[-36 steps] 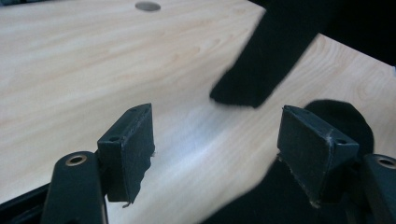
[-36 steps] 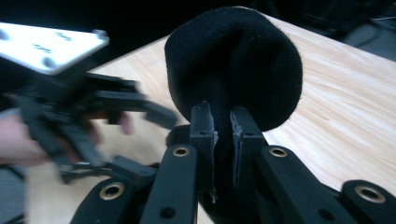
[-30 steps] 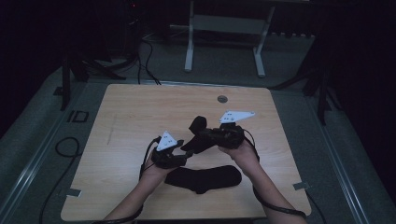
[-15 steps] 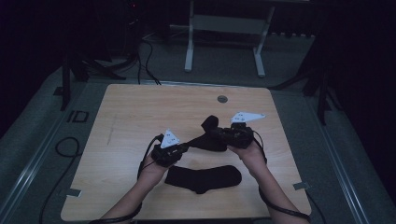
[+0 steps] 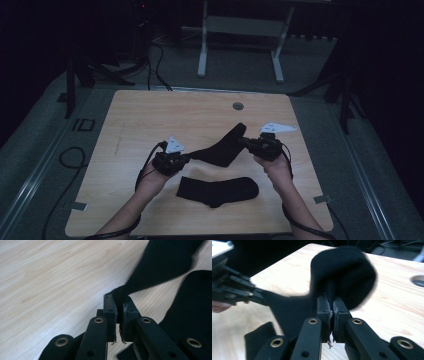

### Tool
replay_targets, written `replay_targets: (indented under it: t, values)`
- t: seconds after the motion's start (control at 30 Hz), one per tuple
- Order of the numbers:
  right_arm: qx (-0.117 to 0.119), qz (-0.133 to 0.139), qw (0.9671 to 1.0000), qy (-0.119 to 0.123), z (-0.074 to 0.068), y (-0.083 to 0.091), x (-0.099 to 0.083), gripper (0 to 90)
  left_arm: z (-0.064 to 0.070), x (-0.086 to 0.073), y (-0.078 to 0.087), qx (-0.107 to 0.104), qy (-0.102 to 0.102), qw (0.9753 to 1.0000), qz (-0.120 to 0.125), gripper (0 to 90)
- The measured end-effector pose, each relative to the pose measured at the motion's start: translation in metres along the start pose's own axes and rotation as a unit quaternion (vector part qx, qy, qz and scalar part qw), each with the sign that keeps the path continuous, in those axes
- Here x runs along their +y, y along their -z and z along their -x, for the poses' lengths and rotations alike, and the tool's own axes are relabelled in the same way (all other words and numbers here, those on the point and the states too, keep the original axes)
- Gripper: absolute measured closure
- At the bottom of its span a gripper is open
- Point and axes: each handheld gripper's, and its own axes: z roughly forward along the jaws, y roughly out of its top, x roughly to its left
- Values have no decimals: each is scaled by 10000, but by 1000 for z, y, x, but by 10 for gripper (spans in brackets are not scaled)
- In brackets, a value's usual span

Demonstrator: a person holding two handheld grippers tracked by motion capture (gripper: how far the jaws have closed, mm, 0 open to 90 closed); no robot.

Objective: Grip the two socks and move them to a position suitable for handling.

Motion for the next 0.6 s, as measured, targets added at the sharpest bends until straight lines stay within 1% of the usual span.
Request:
replay_targets:
  t: [0.03,0.07,0.13,0.17,0.23,0.27,0.3,0.33,0.4,0.43,0.5,0.53,0.57,0.6]
  values:
    - [35,-27,10000,-73,3,1,-1,862,-2,-1,1,-11,9,10000,-8,848]
    - [35,-27,10000,-73,3,1,-1,862,-2,-1,1,-11,9,10000,-8,848]
    - [12,-187,9998,-53,6,0,-5,864,-4,0,0,16,-42,9999,-121,848]
    - [27,-256,9997,-38,6,-3,-7,860,-4,0,-1,79,-64,9999,-136,848]
    - [52,-289,9995,-89,7,-7,-11,841,-6,0,-3,27,-66,9996,-269,848]
    - [24,-347,9993,-121,8,-9,-14,839,-6,0,-3,27,-66,9996,-269,847]
    - [-16,-386,9991,-167,8,-11,-17,843,-7,0,-4,16,-51,9994,-329,847]
    - [-99,-481,9986,-182,8,-13,-20,851,-10,-1,-10,-81,-26,9988,-484,847]
    - [-187,-708,9971,-197,8,-21,-28,852,-13,-2,-18,-132,6,9977,-669,846]
    - [-210,-795,9964,-223,8,-25,-31,853,-15,-2,-22,-165,68,9972,-729,845]
    - [-282,-953,9947,-266,10,-34,-39,853,-18,-2,-28,-258,128,9958,-864,844]
    - [-334,-1008,9938,-315,12,-37,-43,852,-19,-2,-30,-279,184,9957,-862,842]
    - [-361,-1067,9930,-359,13,-41,-47,838,-20,-2,-32,-288,210,9955,-874,842]
    - [-376,-1113,9921,-428,15,-44,-50,777,-21,-3,-33,-299,228,9952,-905,837]
